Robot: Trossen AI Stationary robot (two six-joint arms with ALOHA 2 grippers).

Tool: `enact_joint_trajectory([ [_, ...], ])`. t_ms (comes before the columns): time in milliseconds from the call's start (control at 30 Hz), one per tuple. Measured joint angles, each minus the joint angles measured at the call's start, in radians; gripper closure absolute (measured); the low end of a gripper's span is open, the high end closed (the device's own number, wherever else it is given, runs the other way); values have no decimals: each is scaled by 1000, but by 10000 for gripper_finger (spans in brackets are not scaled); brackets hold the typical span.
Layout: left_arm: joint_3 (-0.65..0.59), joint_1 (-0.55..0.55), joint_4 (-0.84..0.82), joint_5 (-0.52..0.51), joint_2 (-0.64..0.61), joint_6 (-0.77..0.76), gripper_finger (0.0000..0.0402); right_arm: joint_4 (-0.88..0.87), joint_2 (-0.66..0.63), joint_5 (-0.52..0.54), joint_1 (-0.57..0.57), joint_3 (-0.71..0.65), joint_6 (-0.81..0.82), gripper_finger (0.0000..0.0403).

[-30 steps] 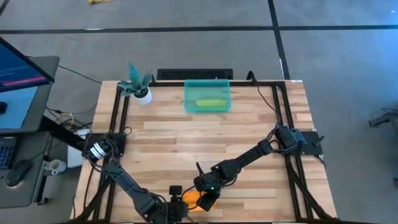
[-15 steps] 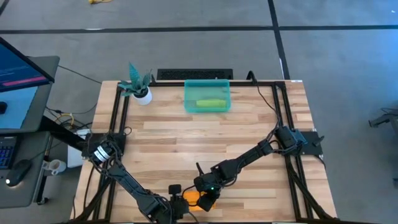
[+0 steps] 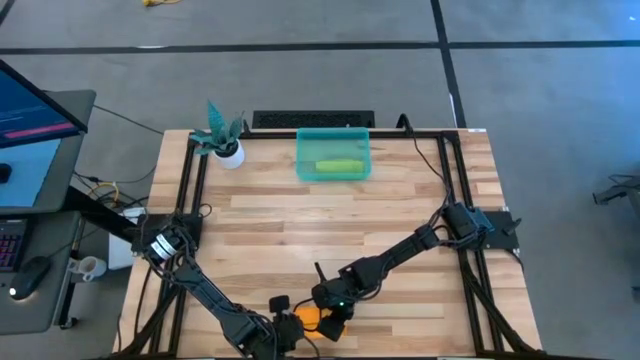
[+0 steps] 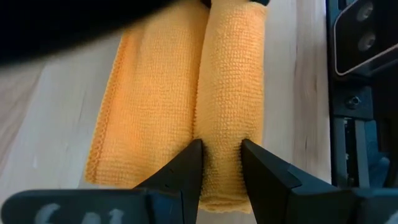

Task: Roll towel into tight, uniform cylinder
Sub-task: Roll the orange microfiber towel

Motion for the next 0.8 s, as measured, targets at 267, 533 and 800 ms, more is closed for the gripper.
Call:
enact_joint_trajectory([
  [267, -1, 5, 1, 0, 0, -68, 299, -116, -77, 100, 13, -6, -120, 208],
  [533, -2, 19, 2, 11, 0, -56, 299, -404, -206, 344, 96, -6, -191, 217],
  [800, -2, 28, 3, 20, 0, -33, 300, -308, -233, 822, 308, -5, -367, 216],
])
